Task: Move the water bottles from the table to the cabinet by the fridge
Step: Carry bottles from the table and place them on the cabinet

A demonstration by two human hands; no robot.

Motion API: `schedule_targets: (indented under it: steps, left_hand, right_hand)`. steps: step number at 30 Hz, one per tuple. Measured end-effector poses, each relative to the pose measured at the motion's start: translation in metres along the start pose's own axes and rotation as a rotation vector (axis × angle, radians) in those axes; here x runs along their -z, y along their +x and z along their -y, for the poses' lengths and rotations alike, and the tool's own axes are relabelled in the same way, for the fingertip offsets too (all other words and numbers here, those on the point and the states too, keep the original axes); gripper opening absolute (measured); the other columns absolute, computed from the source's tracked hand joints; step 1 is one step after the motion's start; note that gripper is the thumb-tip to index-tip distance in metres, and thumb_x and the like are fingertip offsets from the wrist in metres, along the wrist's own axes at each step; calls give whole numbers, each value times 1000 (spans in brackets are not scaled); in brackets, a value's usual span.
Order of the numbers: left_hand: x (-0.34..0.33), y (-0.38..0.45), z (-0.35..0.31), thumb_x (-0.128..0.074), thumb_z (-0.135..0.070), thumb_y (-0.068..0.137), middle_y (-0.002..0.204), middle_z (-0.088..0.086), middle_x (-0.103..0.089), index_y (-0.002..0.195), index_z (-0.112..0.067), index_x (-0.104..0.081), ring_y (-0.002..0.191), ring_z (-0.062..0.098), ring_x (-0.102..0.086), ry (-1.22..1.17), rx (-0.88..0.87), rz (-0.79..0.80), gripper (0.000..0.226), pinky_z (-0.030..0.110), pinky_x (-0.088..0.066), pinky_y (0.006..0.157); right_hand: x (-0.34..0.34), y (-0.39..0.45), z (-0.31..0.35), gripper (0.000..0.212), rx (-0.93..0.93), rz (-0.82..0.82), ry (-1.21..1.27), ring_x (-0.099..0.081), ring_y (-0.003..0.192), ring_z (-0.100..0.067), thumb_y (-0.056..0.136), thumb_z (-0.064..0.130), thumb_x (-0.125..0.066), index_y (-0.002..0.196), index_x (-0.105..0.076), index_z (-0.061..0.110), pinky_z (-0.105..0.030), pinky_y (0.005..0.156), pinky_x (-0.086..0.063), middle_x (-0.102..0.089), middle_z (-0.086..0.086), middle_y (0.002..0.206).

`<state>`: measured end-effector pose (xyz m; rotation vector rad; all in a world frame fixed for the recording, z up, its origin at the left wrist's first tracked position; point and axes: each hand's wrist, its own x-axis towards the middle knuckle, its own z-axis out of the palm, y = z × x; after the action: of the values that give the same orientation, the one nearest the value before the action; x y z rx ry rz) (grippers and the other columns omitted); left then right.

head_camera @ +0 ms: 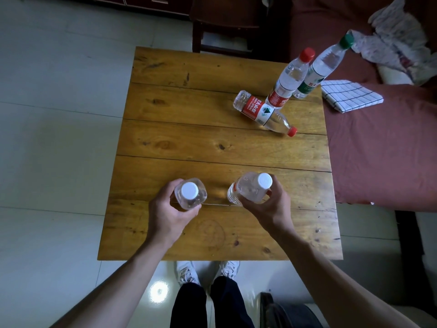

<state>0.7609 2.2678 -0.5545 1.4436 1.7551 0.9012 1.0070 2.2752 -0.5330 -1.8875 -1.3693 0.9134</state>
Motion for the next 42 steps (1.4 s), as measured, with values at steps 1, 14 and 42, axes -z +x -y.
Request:
schedule_targets:
  steps: [1,14,42]
  left_hand:
    - [2,2,-1,-97,-17,54,101,-4,-70,112,-11,-67,90,9,-63,-5,5,-3,65,31,-58,78]
    - [69,28,-135,-95,-27,59,104,-7,-71,114,-19,-66,97,11,-65,-160,-120,-55,63,23,-54,82]
    - [232,60,-420,-91,-42,62,86,-13,-73,97,-24,-70,80,-5,-68,-277,-465,-154,44,14,-51,66]
  right_hand:
    - [2,0,3,56,0,-1,-4,-64,90,-5,57,46,-89,103,-58,33,-36,78,-58,-68,16,96]
    - [88,-1,130,67,185,-142,177,-67,98,-11,59,30,-96,114,-58,21,-30,81,-58,-68,8,105]
    - [274,-22,393,47,589,-400,206,-69,82,-13,66,27,-90,102,-62,16,-28,70,-61,-69,1,93]
